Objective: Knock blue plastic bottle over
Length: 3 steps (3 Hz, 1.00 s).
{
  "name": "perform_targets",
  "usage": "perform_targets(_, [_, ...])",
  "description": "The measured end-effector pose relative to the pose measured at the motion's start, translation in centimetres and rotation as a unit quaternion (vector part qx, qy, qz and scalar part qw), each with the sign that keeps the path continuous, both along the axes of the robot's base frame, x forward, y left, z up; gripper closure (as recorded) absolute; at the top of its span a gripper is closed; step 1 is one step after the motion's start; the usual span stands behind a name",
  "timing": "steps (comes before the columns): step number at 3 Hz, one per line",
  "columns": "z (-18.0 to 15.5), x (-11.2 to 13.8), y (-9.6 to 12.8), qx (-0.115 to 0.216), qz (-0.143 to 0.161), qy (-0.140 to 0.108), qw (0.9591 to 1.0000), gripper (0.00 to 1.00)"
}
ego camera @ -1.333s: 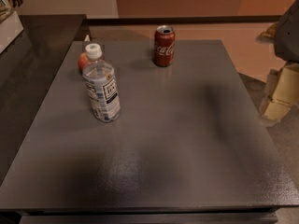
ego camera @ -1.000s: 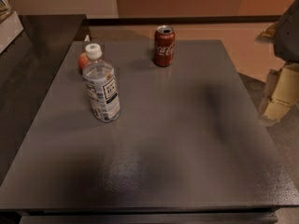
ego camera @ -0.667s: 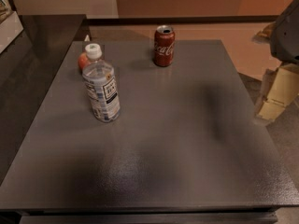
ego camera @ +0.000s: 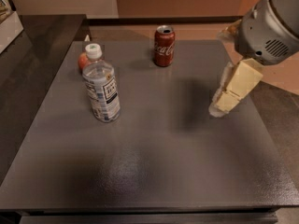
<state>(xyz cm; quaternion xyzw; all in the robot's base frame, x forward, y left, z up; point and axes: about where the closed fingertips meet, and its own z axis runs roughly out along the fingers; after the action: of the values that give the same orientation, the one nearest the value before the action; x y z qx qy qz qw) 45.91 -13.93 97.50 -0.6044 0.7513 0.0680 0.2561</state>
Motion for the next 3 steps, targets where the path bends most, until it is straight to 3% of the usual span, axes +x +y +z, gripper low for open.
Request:
perform_targets(1, [0.3, 1.5, 4.4, 0.061, 0.026, -0.01, 0.9977, 0.0])
perform_targets(3, [0.2, 3.0, 13.4, 0.145, 0.087, -0.018, 0.9855, 0.0])
